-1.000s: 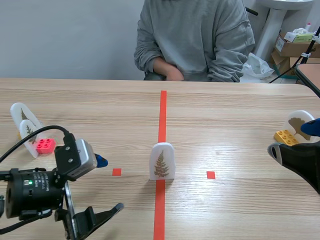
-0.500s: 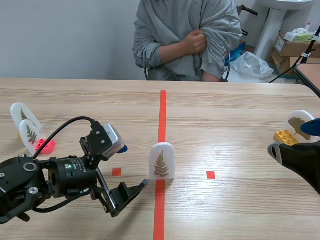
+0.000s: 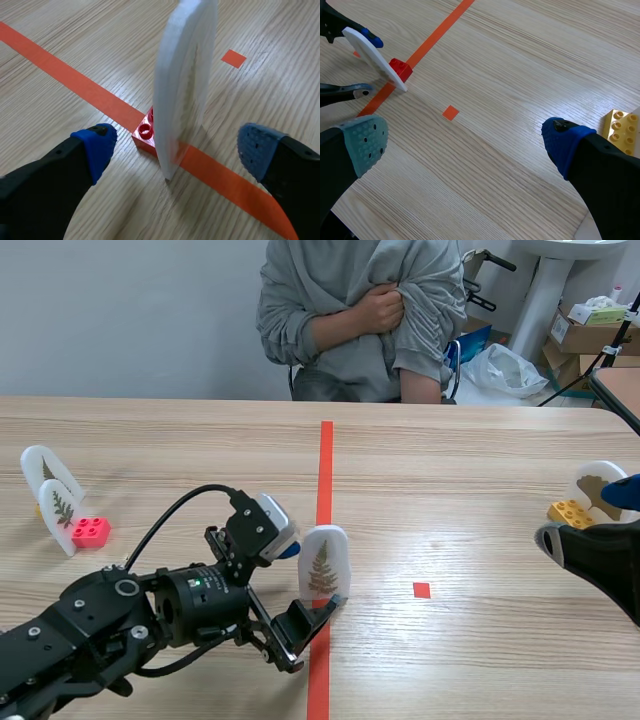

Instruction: Do the leaf sorting experiment

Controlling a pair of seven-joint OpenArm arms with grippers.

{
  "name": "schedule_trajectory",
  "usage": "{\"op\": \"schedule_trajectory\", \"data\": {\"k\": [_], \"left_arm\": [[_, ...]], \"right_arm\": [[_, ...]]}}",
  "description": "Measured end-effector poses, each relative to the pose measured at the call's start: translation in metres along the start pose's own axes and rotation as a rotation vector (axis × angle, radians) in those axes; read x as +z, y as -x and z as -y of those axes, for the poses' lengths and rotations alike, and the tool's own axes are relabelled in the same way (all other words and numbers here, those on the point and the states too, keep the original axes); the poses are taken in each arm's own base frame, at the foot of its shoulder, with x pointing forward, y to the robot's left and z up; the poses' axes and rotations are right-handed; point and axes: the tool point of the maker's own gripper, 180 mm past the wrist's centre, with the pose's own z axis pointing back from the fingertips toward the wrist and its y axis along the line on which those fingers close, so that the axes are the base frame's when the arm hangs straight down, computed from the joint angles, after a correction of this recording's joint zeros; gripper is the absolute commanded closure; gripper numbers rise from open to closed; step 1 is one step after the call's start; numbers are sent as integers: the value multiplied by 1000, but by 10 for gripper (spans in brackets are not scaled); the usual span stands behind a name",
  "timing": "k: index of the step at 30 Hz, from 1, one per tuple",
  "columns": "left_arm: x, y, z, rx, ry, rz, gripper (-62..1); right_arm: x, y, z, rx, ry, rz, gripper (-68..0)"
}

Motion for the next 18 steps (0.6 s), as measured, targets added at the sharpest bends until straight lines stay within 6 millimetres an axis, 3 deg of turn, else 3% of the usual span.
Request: {"op": "schedule_trajectory", "data": {"k": [11,18], "left_arm": [[-9,-4,6,2,-5,10,-489],[-10,-6,6,3,-7,14,-338]], "right_arm": [[0,0,0,0,0,2,-638],[0,0,0,0,0,2,-638]]}}
